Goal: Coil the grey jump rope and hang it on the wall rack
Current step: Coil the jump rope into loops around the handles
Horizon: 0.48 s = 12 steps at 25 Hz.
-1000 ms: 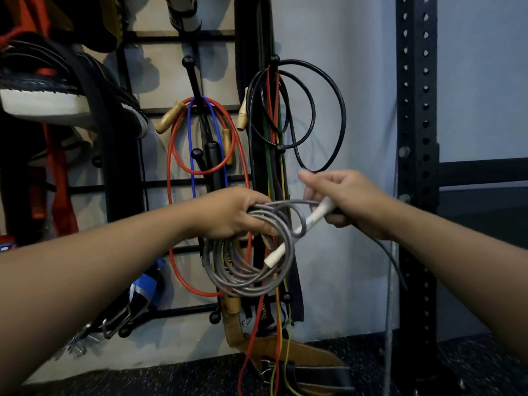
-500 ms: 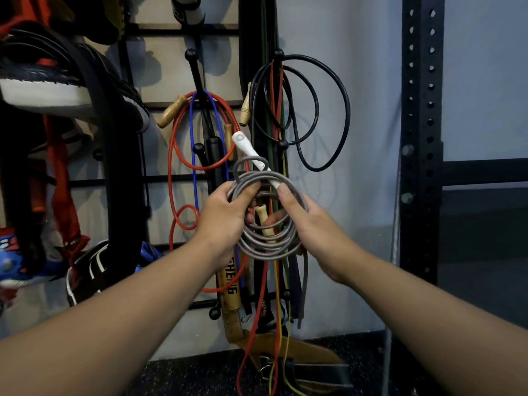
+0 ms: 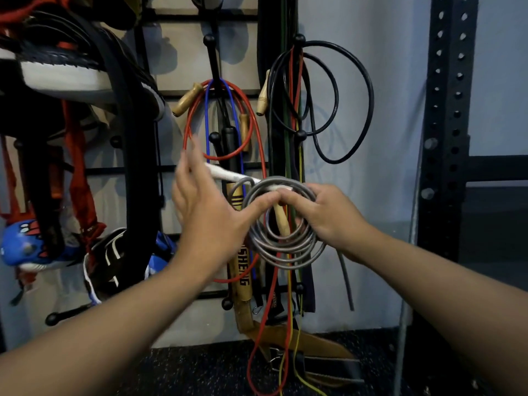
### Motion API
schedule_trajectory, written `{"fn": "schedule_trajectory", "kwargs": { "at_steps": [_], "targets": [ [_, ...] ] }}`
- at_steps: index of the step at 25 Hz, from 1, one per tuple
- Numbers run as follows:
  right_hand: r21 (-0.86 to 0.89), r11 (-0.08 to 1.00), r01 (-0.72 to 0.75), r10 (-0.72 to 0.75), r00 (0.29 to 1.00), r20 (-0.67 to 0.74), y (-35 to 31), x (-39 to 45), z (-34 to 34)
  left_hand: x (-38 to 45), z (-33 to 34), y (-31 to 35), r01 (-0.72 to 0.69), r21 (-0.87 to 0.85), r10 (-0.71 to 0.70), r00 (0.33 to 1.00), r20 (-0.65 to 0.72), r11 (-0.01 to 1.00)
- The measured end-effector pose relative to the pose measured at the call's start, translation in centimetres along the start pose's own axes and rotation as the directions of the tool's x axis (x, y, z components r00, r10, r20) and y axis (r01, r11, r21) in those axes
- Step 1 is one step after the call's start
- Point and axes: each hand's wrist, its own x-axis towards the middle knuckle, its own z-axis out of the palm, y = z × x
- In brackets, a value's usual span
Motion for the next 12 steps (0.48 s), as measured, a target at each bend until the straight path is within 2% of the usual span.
{"fn": "schedule_trajectory", "kwargs": {
  "at_steps": [1,2,3,5,6,7,9,12],
  "targets": [
    [-0.046,0.999,0.017,-0.014,0.998,0.055,-0.1,0.1,-0.1,0.9,-1.3,0.5,-0.212,0.14,0.207,0.977,0.05,0.967],
    [-0.094,0.995,0.033,-0.023,0.993,0.113,-0.2,0.3,-0.2,2.4,-2.4,0.8,-0.375,0.229,0.335,0.922,0.196,0.898],
    [-0.137,0.989,0.048,-0.024,0.986,0.167,-0.4,0.5,-0.3,4.0,-3.2,1.3,-0.447,0.25,0.329,0.856,0.399,0.859],
    [-0.183,0.981,0.065,-0.017,0.967,0.253,-1.0,0.7,-0.3,6.5,-3.7,2.2,-0.363,0.197,0.108,0.67,0.735,0.911],
    [-0.19,0.98,0.064,-0.009,0.96,0.279,-1.2,0.8,-0.3,7.3,-3.5,2.2,-0.321,0.196,0.021,0.564,0.826,0.927],
    [-0.19,0.98,0.063,-0.006,0.957,0.289,-1.3,0.8,-0.2,7.7,-3.3,2.1,-0.298,0.204,-0.033,0.492,0.87,0.933],
    [-0.154,0.987,0.052,-0.006,0.958,0.285,-1.7,0.9,-0.2,7.9,-2.3,0.9,-0.242,0.181,-0.053,0.458,0.887,0.953],
    [-0.054,0.998,-0.011,0.024,0.968,0.25,-2.0,1.1,-0.8,6.9,-1.5,-0.9,-0.031,0.033,-0.012,0.535,0.845,0.999]
  ]
}}
